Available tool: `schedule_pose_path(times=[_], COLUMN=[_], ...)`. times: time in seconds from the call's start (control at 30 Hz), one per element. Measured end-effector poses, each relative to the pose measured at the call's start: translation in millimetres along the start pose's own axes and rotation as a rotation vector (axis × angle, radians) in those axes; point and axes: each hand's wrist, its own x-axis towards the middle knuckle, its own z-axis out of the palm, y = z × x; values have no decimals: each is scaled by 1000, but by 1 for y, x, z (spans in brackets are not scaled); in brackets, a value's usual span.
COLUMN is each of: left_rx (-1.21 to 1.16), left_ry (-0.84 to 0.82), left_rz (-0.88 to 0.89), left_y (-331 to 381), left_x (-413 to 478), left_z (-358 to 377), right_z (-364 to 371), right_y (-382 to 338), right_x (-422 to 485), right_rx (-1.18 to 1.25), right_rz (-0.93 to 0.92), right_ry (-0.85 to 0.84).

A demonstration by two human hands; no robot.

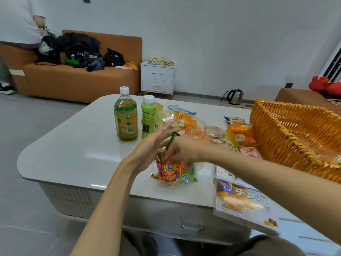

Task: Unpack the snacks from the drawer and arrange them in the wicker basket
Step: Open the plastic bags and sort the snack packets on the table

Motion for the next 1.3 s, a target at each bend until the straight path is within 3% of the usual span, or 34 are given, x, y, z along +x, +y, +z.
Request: schedule_pose_path(times=[0.13, 0.23, 0.3, 0.33, 0.43, 0.53, 0.67, 0.83, 0.97, 1.07, 1.23, 1.3], left_rx=[-9, -18, 21, 40, 65, 76, 84, 73, 74, 44, 35, 41], left_ry=[7, 58, 61, 59, 45, 50, 73, 78, 99, 100, 107, 106], left_rz=[0, 16, 18, 21, 16, 24, -13, -22, -7, -23, -13, -17], left_y=[5, 6, 9, 9, 9, 6, 6, 5, 9, 6, 6, 5], left_x=[-3, -4, -4, -5, -7, -8, -9, -11, -9, -8, -7, -6], left_z=[2, 0, -1, 0, 3, 4, 2, 2, 1, -1, 3, 2], right_z=[-6, -29, -30, -26, -11, -11, -38, -53, -62, -49, -21, -24], right_y=[-3, -3, -2, -2, -9, -9, -22, -36, -36, -38, -35, -36], right_x=[-13, -23, -27, -27, -23, -20, -31, -32, -36, -30, -21, -18], right_rx=[86, 121, -144, -263, -337, -308, -245, -393, -437, -472, -488, -440], right_rz=[-1, 57, 158, 212, 314, 296, 192, 221, 235, 225, 194, 171], right_ry=[-84, 213, 424, 431, 276, 171, 154, 203, 148, 77, 123, 43])
